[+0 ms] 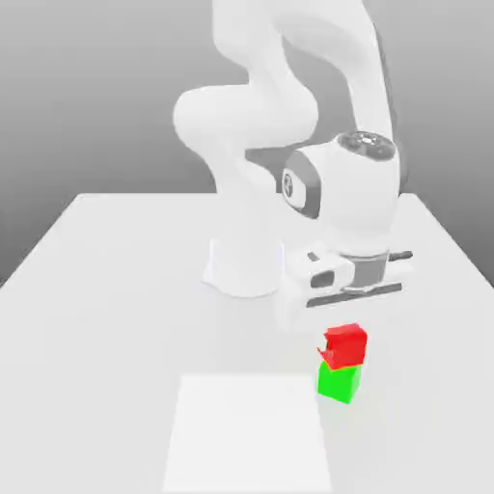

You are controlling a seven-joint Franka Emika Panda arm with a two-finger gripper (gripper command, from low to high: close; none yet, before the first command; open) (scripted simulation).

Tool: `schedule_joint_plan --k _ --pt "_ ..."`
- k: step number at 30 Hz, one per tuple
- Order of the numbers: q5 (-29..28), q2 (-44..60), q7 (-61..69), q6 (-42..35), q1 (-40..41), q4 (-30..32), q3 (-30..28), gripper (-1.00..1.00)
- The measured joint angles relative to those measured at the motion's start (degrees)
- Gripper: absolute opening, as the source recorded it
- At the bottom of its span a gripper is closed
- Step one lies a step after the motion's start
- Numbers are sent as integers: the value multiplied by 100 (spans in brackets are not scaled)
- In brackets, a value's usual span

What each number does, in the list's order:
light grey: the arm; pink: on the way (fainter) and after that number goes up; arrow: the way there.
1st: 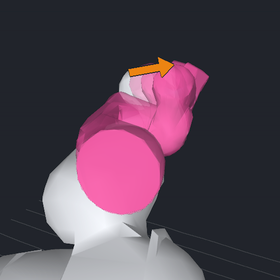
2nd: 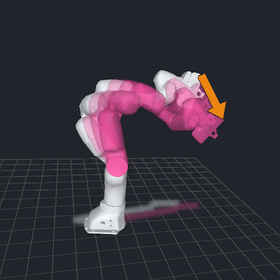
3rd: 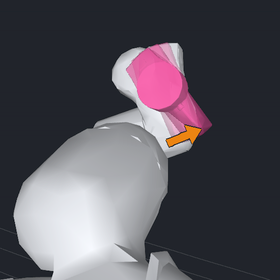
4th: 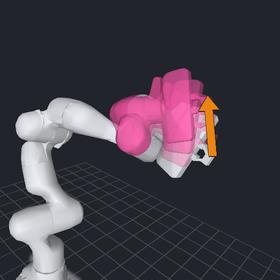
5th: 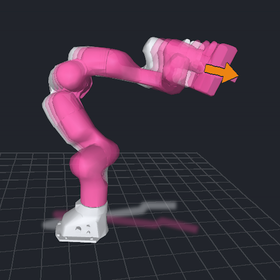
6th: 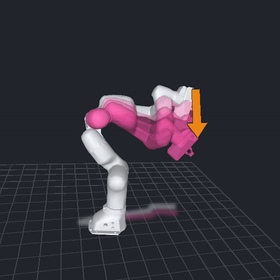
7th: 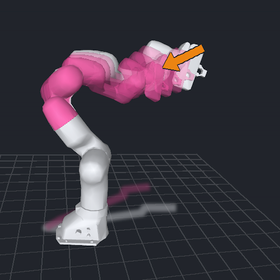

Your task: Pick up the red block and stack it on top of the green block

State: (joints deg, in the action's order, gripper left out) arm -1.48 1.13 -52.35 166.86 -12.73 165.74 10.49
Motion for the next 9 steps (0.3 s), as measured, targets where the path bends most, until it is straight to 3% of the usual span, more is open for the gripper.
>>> schedule_joint_plan --k 5,9 --pt "-19 39 -11 37 -14 -1 3 100" --pt "348 -640 244 -608 -149 23 -32 100"
